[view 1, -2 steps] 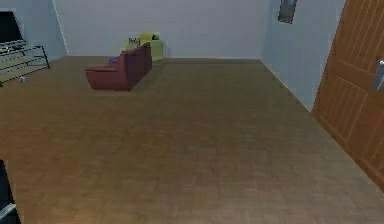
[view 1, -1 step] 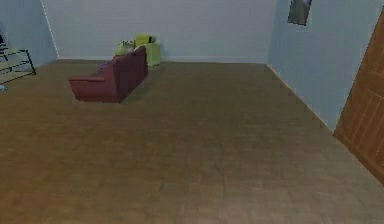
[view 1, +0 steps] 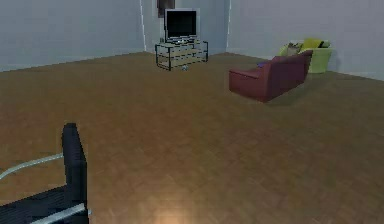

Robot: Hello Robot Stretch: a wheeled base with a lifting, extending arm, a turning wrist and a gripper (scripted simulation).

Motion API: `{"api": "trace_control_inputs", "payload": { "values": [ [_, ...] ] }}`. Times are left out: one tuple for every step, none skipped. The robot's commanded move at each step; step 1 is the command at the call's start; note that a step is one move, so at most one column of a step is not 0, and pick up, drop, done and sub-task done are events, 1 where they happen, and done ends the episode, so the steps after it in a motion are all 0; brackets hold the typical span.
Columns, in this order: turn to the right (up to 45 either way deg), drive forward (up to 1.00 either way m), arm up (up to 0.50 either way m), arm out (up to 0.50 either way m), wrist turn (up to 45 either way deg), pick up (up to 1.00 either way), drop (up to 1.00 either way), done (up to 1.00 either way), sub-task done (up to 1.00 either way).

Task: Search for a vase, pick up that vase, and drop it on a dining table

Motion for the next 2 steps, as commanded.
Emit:
{"api": "trace_control_inputs", "payload": {
  "values": [
    [0.0, 1.00, 0.00, 0.00, 0.0, 0.00, 0.00, 0.00, 0.00],
    [-3.0, 0.00, 0.00, 0.00, 0.0, 0.00, 0.00, 0.00, 0.00]
  ]
}}
